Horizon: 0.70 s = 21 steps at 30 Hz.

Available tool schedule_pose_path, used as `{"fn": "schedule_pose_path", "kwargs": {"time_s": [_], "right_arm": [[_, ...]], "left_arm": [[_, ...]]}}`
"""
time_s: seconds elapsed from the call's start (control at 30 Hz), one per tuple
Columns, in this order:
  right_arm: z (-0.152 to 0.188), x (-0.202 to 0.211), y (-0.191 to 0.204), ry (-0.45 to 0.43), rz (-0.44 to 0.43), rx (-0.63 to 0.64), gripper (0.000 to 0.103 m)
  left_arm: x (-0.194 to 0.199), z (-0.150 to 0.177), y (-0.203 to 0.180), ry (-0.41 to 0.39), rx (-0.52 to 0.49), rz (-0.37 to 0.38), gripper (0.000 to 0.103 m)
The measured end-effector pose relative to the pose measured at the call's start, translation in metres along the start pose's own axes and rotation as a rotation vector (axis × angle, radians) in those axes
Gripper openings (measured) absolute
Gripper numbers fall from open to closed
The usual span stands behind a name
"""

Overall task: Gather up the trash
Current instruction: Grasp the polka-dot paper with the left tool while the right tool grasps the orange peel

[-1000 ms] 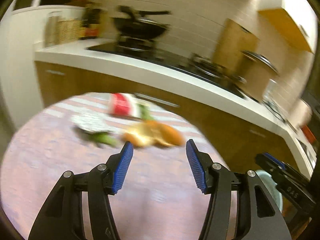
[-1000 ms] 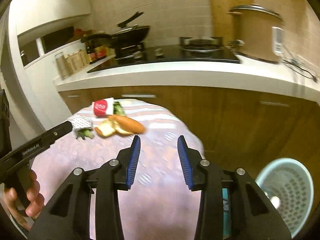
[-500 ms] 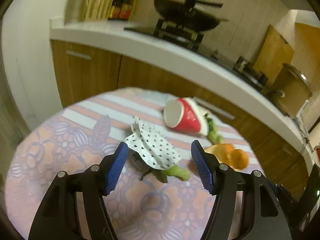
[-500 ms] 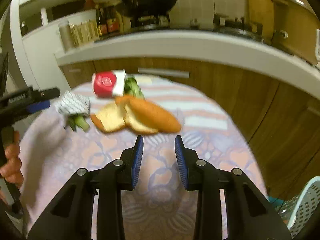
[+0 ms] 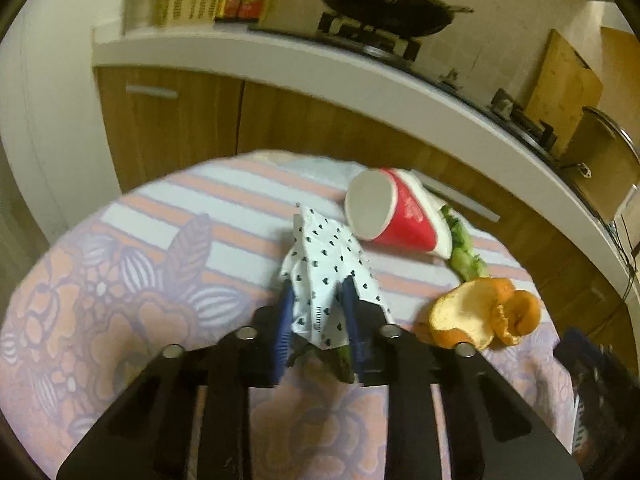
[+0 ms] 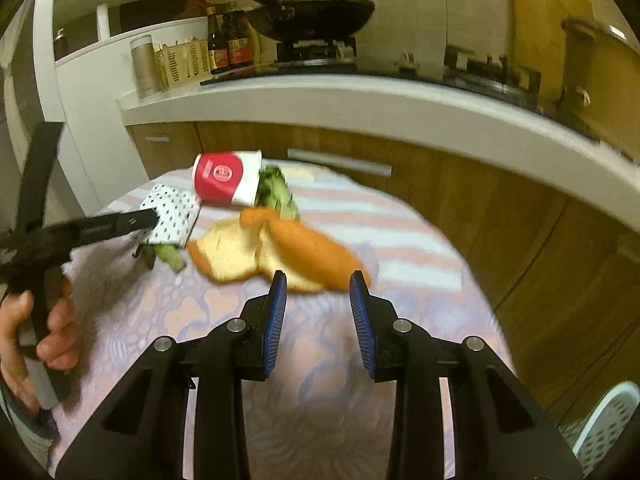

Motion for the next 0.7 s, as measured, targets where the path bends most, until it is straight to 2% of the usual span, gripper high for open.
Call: {"fn": "schedule_pose_path", "kwargs": {"time_s": [0.07,0.1,0.13,0.2,0.3,0.5,0.7], "right_arm": [[-0.011,-0.008,-0.004,0.011,-0.017,-0.003,0.033],[-0.016,-0.013,-0.007,0.017,-0.024,-0.010,0.038],[-0.019,-0.018,-0.010,0.022,-0.022,-0.013,0.047],[-0.023,-0.027,-0.012,0.035,-0.021,-0.005,0.057],[-0.026,-0.037,-0.007,0.049,-0.040,0.023,0.059],[-0.024,-0.051,0.013,0.086,-0.079,0.094,0.072],[-0.016,-0.050,0.028,0.100,-0.021,0.172,0.075]], "left_arm": [[0.010,-0.002,-0.001,-0.027,0.005,0.037,0.014],[0.017,-0.003,0.000,-0.046,0.007,0.057,0.013],[0.023,-0.005,0.000,-0.063,0.010,0.072,0.013],[0.036,-0.008,0.003,-0.093,0.023,0.108,0.013],[0.048,-0.011,0.007,-0.116,0.051,0.151,0.013],[0.050,-0.012,0.005,-0.113,0.064,0.181,0.013],[0.051,-0.011,0.006,-0.109,0.065,0.195,0.013]]}}
Point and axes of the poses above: each gripper's, at about its wrist camera, not at the fingertips, and x roughly against the way its jaws point, y to its left, z to its underside, the point moved 2 cm from there along -x, roughly the way its jaws point, and after that the axes turned 8 degrees about x, right-handed, at the moved point
